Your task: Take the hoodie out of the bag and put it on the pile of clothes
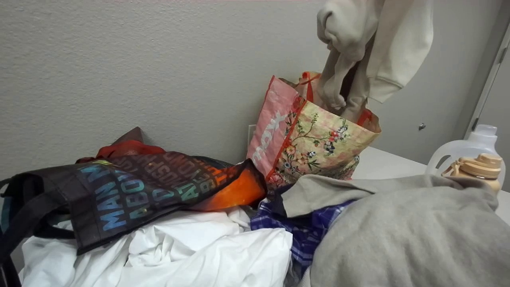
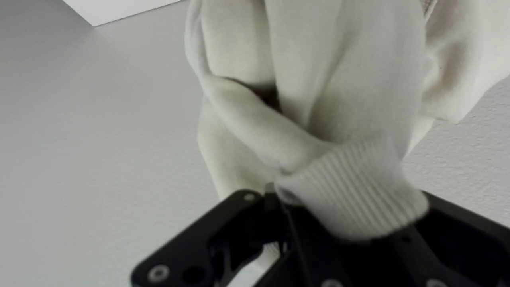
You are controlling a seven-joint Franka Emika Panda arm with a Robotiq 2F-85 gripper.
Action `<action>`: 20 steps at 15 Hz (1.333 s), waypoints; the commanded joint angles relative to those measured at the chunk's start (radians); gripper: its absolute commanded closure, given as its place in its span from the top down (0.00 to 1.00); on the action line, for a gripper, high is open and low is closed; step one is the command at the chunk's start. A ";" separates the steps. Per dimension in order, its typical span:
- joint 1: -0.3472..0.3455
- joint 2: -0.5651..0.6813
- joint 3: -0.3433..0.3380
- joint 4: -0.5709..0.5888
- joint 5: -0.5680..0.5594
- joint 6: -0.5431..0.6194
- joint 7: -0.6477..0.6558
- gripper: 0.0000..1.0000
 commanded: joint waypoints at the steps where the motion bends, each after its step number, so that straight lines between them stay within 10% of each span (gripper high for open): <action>1: -0.045 -0.085 0.052 0.033 -0.061 -0.057 0.070 0.09; 20: -0.219 -0.526 0.129 0.150 -0.081 -0.420 0.267 0.09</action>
